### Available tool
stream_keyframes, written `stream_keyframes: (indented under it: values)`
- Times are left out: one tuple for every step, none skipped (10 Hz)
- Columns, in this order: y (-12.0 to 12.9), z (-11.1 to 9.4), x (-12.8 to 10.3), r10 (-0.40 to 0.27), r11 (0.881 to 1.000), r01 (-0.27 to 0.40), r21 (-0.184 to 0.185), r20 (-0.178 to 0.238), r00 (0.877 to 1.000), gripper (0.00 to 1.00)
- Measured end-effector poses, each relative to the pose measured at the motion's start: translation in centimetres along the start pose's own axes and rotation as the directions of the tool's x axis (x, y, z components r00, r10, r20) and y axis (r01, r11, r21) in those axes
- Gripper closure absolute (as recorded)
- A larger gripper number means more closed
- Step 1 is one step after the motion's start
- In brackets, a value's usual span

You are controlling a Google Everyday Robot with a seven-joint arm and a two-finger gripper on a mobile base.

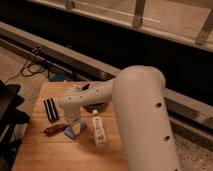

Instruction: Wipe the white sponge on the table

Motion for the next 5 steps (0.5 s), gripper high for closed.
stream_keyframes:
  values:
    - [0.3,0.2,-1.2,-0.025,1.000,0.025,-0.008,0.006,1.000,0.94]
    - [1.1,0.4,-2.6,-0.045,0.999,0.045,-0.020,0.012,0.999,0.94]
    - [2.6,0.7,-4.0,-0.057,0.997,0.057,-0.042,0.017,0.998,0.94]
    - [4.2,0.8,-5.4,-0.061,0.996,0.063,-0.067,0.020,0.998,0.94]
    - [5.8,0.8,-6.1,-0.054,0.995,0.055,-0.088,0.022,0.998,0.94]
